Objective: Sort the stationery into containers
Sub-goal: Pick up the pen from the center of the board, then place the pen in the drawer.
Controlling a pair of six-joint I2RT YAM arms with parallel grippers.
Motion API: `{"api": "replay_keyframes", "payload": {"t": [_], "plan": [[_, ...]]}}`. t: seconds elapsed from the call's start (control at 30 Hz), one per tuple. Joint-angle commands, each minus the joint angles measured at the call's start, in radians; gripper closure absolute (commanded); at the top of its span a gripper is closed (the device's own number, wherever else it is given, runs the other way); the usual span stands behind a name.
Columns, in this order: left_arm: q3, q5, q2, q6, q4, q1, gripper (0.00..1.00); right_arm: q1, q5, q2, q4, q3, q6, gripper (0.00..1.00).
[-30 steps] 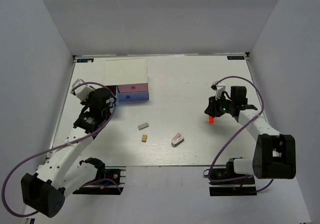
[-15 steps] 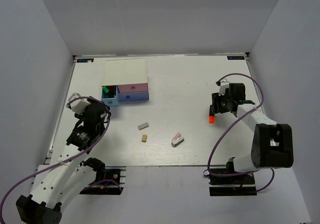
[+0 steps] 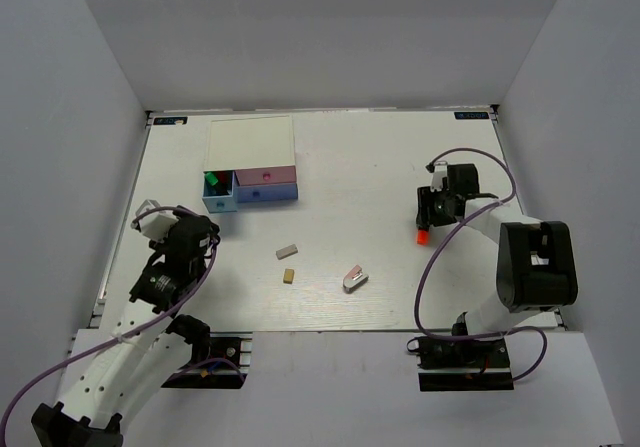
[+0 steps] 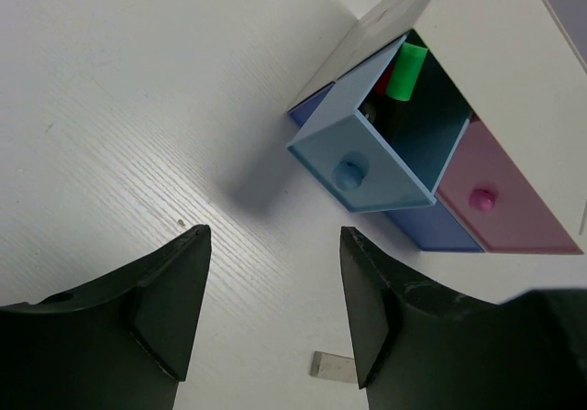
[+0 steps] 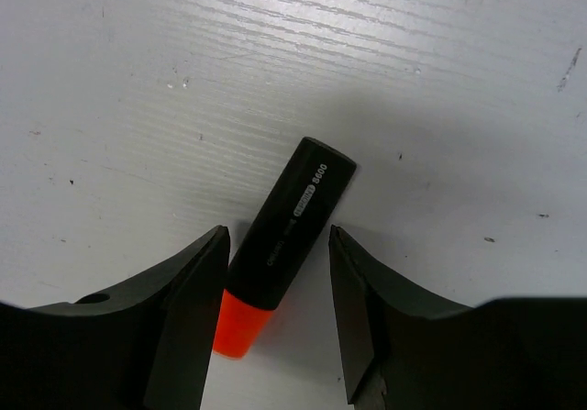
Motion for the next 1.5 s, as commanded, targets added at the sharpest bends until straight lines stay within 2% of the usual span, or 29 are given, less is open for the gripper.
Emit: {"api": "replay_keyframes", "payload": {"t": [0.0,0.17,0.2,0.3,0.4,0.5,0.6,0.63,0.67,0.8,0.97,1.0,1.07,1.1,1.17,1.23,1.33,1.47], "plan": [[-0.024,0.001,-0.029,-0.036,-0.039,-0.001,0.31,0.014,0.007,0.031,0.022,0.036,0.028,0.46],[-0.056,0.024,-0.04,-0.065,-0.049,-0.001,0.31,0.028,0.014,0.076,0.013,0.045,0.046,0.46],[-0.067,0.024,-0.049,-0.065,-0.049,-0.001,0.31,0.031,0.008,0.081,0.007,0.051,0.051,0.49],[-0.088,0.037,-0.049,-0.088,-0.059,-0.001,0.31,0.039,-0.015,0.093,-0.011,0.067,0.042,0.61],[-0.11,0.059,-0.058,-0.109,-0.059,-0.001,0.31,0.037,-0.045,0.093,-0.05,0.083,-0.01,0.77],[-0.145,0.084,-0.079,-0.143,-0.059,-0.001,0.31,0.04,-0.217,0.084,-0.128,0.166,-0.11,0.94],[-0.191,0.112,-0.119,-0.169,-0.028,-0.001,0.31,0.051,-0.437,0.085,-0.243,0.29,-0.265,1.0],[-0.211,0.112,-0.139,-0.18,-0.019,-0.001,0.31,0.056,-0.481,0.085,-0.307,0.316,-0.291,1.0],[-0.22,0.122,-0.148,-0.191,-0.01,-0.001,0.3,0.063,-0.596,0.09,-0.318,0.405,-0.367,1.0],[-0.246,0.142,-0.171,-0.229,0.003,-0.001,0.3,0.14,-0.791,0.116,-0.326,0.56,-0.456,1.0],[-0.257,0.175,-0.181,-0.248,0.003,-0.001,0.29,0.283,-0.953,0.234,-0.222,0.799,-0.471,1.0],[-0.257,0.184,-0.181,-0.248,0.003,-0.001,0.29,0.339,-0.967,0.252,-0.196,0.856,-0.443,1.0],[-0.257,0.184,-0.181,-0.257,-0.01,-0.001,0.29,0.376,-0.973,0.332,-0.143,0.912,-0.397,1.0],[-0.257,0.184,-0.191,-0.257,-0.019,-0.001,0.29,0.408,-0.973,0.366,-0.092,0.982,-0.374,1.0],[-0.257,0.184,-0.205,-0.257,-0.028,-0.001,0.29,0.474,-0.97,0.406,0.04,1.005,-0.264,1.0],[-0.257,0.184,-0.219,-0.266,-0.046,-0.001,0.29,0.519,-0.943,0.429,0.289,1.002,-0.136,1.0],[-0.266,0.193,-0.245,-0.266,-0.068,-0.001,0.29,0.568,-0.894,0.479,0.509,1.048,-0.058,1.0],[-0.266,0.193,-0.268,-0.275,-0.091,-0.001,0.29,0.626,-0.855,0.599,0.657,1.179,0.115,1.0]]}}
